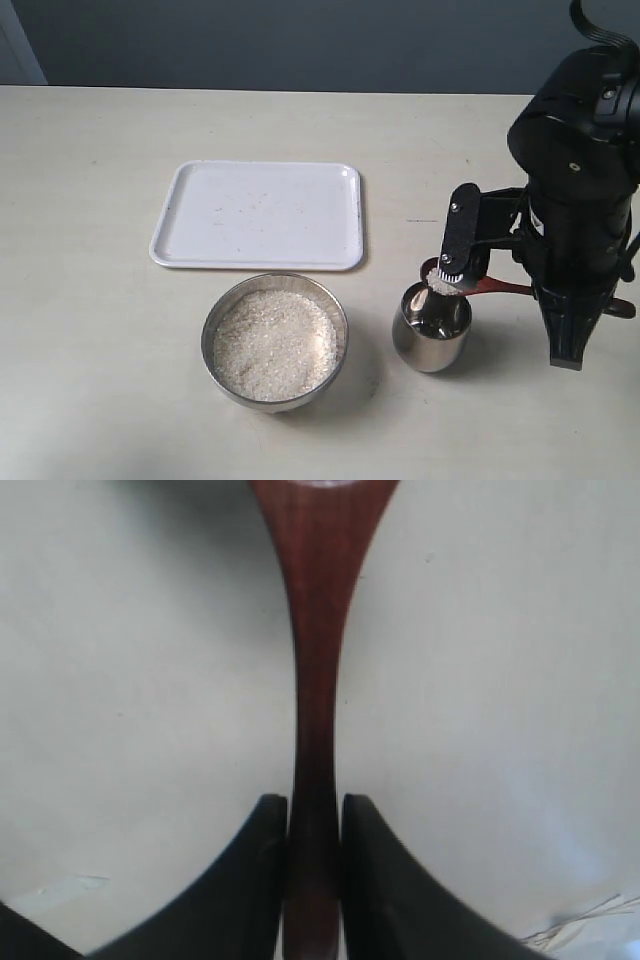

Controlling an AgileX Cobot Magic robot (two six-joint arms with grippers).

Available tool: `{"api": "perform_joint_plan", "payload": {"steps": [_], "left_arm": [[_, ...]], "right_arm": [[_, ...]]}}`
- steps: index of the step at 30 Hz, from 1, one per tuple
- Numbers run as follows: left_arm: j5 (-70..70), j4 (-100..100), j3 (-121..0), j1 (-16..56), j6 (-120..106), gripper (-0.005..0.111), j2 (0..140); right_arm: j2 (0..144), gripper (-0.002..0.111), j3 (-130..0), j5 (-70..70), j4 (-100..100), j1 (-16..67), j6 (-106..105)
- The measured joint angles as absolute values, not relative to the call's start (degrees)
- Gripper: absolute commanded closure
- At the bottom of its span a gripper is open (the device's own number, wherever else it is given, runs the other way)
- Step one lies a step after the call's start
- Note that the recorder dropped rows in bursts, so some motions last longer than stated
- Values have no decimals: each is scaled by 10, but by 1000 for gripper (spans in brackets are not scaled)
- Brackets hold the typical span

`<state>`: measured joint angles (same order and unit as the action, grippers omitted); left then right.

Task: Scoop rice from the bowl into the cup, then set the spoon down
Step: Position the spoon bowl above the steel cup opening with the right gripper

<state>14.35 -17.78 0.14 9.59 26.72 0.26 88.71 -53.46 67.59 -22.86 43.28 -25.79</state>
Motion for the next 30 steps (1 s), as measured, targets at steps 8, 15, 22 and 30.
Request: {"api": "perform_joint_plan", "payload": {"steps": [8, 15, 22, 30], "left_arm": [[143, -178, 1, 96, 267, 106, 3], [143, -178, 1, 96, 267, 106, 3], [143, -178, 1, 96, 267, 106, 3], [143, -178, 1, 96, 267, 106, 3]], "right_arm": [[889, 109, -525, 680, -249, 434, -252], [890, 109, -525, 680, -274, 434, -234], [890, 109, -525, 680, -278, 434, -231], [890, 109, -525, 681, -318, 466, -212]]}}
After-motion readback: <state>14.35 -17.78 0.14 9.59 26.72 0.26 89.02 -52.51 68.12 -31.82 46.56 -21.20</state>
